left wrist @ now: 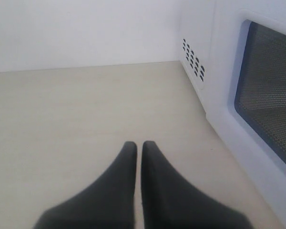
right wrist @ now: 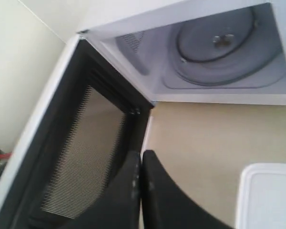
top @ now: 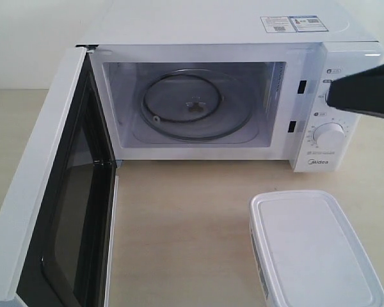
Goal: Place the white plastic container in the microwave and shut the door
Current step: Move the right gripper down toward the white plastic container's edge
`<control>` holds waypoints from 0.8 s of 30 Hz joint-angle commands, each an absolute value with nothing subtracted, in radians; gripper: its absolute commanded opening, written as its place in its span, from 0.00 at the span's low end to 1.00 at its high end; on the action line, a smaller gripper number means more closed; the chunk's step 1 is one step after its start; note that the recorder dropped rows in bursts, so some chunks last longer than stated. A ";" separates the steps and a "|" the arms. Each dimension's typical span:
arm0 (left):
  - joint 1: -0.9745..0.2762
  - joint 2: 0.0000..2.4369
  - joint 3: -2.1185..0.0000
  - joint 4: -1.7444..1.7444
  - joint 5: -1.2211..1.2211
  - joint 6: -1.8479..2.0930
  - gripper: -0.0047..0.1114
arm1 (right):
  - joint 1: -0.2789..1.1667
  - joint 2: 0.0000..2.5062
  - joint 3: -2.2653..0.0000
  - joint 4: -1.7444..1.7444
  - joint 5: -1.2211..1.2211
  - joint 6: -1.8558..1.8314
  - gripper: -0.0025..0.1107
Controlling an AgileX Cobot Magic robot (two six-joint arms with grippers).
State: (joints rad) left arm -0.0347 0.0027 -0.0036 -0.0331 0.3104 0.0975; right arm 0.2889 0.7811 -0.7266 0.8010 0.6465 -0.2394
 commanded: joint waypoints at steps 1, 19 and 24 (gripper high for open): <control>-0.031 0.000 0.000 -0.033 0.306 0.105 0.08 | 0.289 0.780 -0.733 0.993 0.640 -0.306 0.02; -0.031 0.000 0.000 -0.033 0.306 0.105 0.08 | 0.079 0.977 -0.697 1.123 0.754 -0.557 0.02; -0.031 0.000 0.000 -0.033 0.306 0.105 0.08 | -0.138 0.979 -0.692 1.060 0.865 -0.545 0.02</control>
